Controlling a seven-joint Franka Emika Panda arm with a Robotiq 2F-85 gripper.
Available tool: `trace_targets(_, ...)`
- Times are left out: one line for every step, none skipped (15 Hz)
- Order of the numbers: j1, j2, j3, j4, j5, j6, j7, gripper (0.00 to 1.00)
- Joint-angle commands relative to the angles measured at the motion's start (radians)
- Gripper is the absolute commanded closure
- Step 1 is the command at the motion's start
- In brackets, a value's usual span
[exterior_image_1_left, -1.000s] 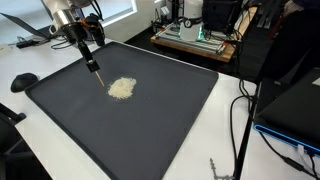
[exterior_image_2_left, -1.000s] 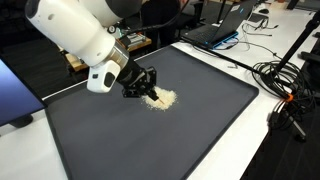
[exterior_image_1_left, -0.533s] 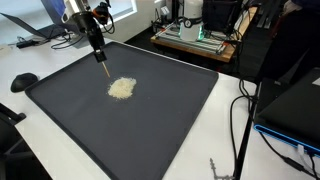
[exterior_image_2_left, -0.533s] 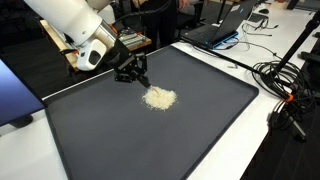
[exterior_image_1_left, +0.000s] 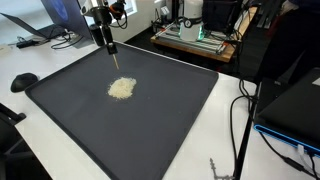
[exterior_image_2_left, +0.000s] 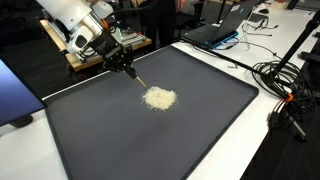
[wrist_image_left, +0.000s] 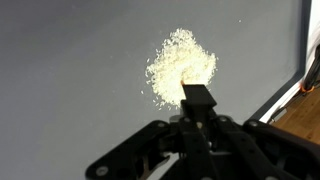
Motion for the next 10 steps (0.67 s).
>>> trace_targets(0.060,-0.130,-0.048,-0.134,-0.010,0.041,-0.002,0.97)
trace_targets(0.076,-0.149,-0.054,-0.150,-0.026,0.057,0.002,0.97)
trace_targets(0.094,-0.166,-0.056,-0.165,-0.043,0.079,0.007,0.97)
trace_targets(0.117,-0.187,-0.053,-0.182,-0.073,0.109,-0.003,0.97)
trace_targets(0.141,-0.202,-0.049,-0.197,-0.118,0.152,0.010,0.97)
trace_targets(0.161,-0.216,-0.044,-0.211,-0.169,0.185,0.021,0.97)
trace_targets(0.181,-0.228,-0.039,-0.224,-0.224,0.215,0.038,0.97)
trace_targets(0.201,-0.239,-0.035,-0.239,-0.284,0.248,0.059,0.97)
trace_targets(0.218,-0.250,-0.031,-0.252,-0.346,0.280,0.078,0.97)
trace_targets(0.233,-0.261,-0.029,-0.265,-0.409,0.304,0.095,0.97)
